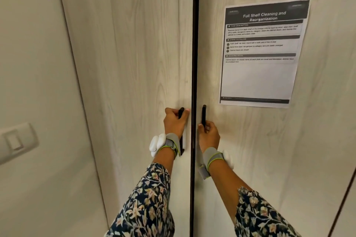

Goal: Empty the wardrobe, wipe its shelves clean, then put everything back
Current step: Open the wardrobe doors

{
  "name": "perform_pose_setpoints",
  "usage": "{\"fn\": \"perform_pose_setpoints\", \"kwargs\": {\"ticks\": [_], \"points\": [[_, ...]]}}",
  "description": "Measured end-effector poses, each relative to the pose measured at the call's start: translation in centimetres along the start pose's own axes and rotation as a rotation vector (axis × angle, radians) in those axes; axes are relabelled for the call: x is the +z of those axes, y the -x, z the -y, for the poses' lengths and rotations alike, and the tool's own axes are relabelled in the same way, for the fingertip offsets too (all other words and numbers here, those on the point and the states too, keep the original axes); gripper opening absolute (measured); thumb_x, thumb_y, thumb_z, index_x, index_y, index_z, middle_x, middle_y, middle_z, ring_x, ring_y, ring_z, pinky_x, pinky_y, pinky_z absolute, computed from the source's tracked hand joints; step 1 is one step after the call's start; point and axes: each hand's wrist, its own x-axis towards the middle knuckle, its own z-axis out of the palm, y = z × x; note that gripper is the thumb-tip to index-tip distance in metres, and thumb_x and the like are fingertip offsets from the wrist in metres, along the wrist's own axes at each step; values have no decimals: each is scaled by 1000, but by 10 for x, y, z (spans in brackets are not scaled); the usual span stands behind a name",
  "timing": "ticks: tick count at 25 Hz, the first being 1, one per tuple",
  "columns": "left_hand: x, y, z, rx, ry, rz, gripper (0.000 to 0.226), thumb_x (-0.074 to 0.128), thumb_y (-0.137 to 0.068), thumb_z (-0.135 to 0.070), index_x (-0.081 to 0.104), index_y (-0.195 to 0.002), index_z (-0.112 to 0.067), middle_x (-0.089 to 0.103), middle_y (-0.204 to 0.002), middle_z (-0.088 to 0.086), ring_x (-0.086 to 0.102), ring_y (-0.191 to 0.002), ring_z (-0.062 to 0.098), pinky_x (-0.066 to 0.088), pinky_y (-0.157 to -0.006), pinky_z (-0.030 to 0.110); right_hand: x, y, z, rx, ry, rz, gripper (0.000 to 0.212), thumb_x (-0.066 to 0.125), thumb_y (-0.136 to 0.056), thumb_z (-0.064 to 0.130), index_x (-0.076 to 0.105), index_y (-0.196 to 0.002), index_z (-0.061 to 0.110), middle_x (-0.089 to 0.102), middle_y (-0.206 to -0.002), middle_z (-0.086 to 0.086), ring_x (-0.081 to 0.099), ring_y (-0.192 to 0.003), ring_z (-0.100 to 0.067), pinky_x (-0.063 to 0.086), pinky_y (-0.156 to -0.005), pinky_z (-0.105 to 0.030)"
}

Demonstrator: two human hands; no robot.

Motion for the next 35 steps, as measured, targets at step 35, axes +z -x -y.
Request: {"fn": "perform_pose_setpoints", "kwargs": {"ticks": [35], "points": [[-383, 165, 36, 357, -510, -725, 59, 52, -92, -43, 44, -135, -3, 42, -117, 14, 41, -105, 17, 32, -91, 18, 225, 361, 83, 113, -364, 703, 38, 59, -72, 42, 61, -109, 34, 54, -120, -6, 60, -93, -12, 50, -84, -35]]}}
